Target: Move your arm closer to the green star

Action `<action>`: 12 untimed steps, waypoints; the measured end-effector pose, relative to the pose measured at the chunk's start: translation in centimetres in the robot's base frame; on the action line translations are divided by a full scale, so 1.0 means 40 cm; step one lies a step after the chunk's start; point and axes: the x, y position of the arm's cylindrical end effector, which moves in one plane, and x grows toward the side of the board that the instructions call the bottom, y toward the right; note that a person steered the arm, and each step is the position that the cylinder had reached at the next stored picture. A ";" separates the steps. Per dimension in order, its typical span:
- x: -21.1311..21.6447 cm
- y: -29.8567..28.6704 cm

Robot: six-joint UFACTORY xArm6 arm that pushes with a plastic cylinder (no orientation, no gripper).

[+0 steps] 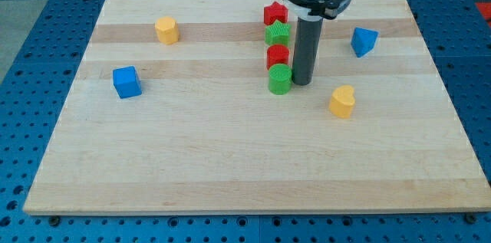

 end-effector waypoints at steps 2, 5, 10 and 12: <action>0.001 -0.005; 0.012 0.021; -0.221 0.063; -0.258 0.062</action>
